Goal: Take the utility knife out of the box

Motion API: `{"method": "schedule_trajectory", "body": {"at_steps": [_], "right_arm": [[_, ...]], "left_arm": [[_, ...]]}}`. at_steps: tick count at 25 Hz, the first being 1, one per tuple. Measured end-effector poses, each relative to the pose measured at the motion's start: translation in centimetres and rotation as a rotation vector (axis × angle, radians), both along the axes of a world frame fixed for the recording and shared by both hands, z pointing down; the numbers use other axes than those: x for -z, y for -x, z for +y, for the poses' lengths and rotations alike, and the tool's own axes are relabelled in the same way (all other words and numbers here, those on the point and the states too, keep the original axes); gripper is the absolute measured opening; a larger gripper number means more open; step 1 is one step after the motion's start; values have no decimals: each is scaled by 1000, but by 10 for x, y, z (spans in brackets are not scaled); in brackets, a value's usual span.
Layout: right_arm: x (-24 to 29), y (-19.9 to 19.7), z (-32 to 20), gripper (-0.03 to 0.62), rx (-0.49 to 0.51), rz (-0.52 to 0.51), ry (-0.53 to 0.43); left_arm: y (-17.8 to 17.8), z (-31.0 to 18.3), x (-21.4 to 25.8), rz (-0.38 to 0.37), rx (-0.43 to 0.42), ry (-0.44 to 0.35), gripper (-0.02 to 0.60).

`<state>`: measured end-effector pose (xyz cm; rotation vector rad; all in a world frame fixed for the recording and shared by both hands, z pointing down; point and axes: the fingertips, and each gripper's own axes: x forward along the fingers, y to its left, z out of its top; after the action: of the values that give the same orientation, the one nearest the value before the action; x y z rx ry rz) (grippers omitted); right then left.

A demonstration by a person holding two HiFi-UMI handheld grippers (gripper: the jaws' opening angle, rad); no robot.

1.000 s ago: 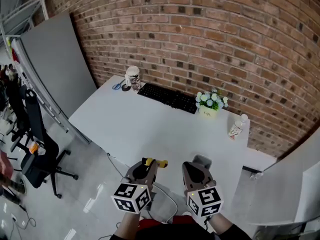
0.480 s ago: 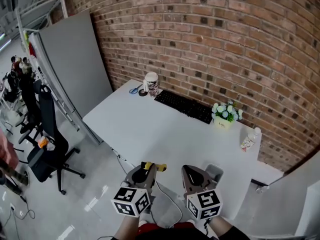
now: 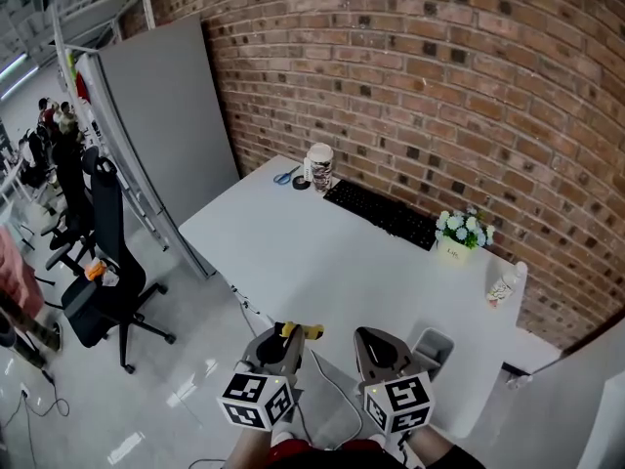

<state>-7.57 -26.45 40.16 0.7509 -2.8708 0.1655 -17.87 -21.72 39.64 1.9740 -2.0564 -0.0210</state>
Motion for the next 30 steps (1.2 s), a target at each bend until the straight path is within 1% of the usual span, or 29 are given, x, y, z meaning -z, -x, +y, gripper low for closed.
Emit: {"method": "schedule_trajectory", "body": {"at_steps": [12, 21, 30], "right_arm": [[-6, 22, 14, 8, 3, 9, 6], [-13, 34, 25, 8, 9, 34, 6], [-20, 41, 35, 8, 23, 51, 18]], "left_arm": [[21, 23, -15, 21, 29, 30, 60], [44, 41, -24, 17, 65, 53, 60], [51, 48, -31, 11, 63, 76, 60]]}}
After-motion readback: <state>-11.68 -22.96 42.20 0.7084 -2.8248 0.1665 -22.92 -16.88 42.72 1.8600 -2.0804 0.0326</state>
